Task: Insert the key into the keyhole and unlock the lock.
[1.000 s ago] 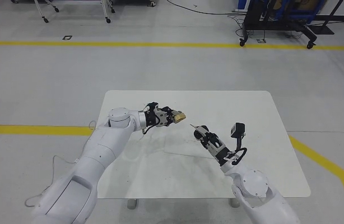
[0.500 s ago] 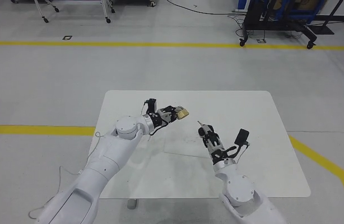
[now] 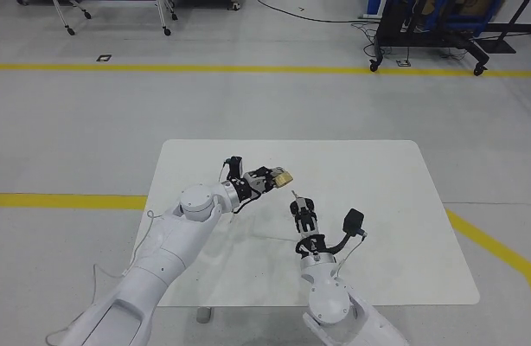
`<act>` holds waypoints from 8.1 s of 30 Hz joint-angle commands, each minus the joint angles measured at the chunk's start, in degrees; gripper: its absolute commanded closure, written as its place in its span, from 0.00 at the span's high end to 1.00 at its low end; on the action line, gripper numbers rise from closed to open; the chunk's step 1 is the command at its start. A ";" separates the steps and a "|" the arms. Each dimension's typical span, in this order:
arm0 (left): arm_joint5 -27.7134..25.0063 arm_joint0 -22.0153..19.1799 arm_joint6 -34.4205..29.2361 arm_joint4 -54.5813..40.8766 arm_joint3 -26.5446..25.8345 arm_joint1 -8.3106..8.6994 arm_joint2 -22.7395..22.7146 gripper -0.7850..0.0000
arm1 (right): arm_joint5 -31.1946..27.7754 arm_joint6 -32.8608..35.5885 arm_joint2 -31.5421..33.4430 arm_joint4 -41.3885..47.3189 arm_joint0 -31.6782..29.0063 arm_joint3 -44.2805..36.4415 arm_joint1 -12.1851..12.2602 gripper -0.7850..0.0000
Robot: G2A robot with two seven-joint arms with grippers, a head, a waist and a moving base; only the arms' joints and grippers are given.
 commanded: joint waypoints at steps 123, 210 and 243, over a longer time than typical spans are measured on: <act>37.29 -2.41 -9.34 -6.63 3.92 -1.08 -8.94 0.00 | -6.75 48.86 22.00 4.43 -9.08 -3.54 -4.81 0.00; -14.74 12.35 -0.27 9.28 -13.24 1.05 -8.66 0.00 | -14.44 55.07 21.63 24.46 -1.58 10.42 -4.42 0.07; -26.83 14.05 -2.52 12.60 -14.56 1.26 -9.85 0.00 | 14.32 81.59 30.32 55.87 5.27 20.26 -1.97 0.00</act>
